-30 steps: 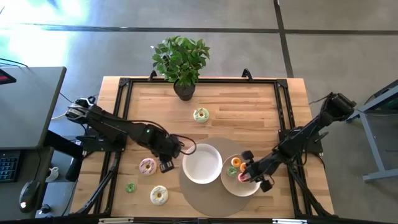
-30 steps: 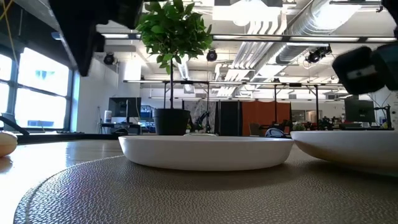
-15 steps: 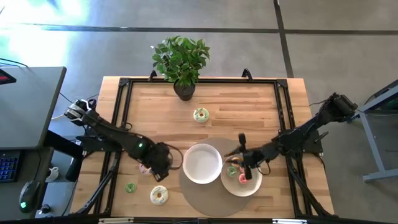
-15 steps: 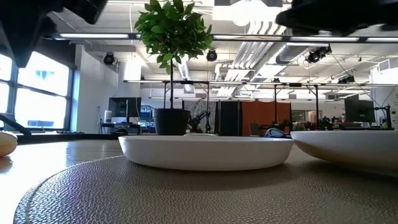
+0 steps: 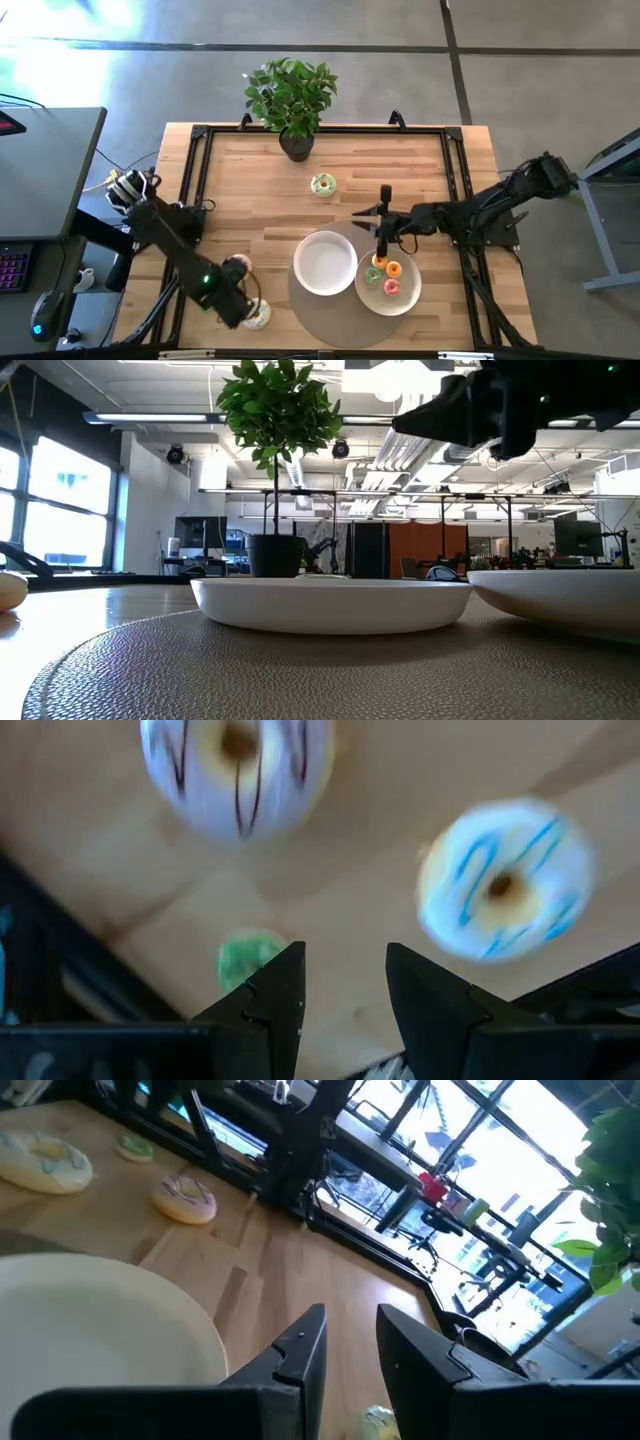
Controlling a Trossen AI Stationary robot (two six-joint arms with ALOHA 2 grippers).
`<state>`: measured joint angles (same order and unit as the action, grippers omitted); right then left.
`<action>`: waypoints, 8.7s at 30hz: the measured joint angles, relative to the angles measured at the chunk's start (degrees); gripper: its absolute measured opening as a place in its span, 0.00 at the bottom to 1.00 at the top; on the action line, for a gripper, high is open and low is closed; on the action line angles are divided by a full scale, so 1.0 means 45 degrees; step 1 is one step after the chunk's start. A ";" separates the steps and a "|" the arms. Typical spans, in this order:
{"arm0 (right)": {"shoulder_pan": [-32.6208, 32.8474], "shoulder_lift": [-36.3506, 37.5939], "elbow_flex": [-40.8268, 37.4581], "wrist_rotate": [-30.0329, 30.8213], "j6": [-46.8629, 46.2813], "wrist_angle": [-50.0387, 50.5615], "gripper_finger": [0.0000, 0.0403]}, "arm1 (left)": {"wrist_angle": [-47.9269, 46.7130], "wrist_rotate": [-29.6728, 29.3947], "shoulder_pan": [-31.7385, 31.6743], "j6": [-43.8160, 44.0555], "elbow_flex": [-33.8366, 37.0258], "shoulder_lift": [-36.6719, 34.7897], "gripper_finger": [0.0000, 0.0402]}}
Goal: Pick & Place donuts
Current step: Put the small green doughnut on the gray plate, then put the big light green doughnut on the white plate
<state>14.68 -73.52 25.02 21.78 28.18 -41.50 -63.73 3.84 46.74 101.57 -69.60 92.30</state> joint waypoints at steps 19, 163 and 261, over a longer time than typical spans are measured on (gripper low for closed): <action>-0.2753 0.0000 0.0000 -0.4513 0.0879 -0.1831 0.22 | 0.0600 0.1627 0.1563 0.3819 0.0000 0.2573 0.34; -0.1083 -0.0010 -0.0010 -0.4387 -0.3919 0.2462 0.46 | 0.8196 -0.0669 -0.8414 -2.1885 -0.4240 0.3660 0.01; 0.4916 0.0209 0.1001 -0.3418 -0.6492 0.8891 0.47 | 0.6933 -0.2811 -0.8386 -2.0314 -0.4240 0.3709 0.43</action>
<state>36.80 -72.57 29.52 6.40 -1.03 -1.48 -32.53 -8.81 9.01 10.16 -88.68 108.99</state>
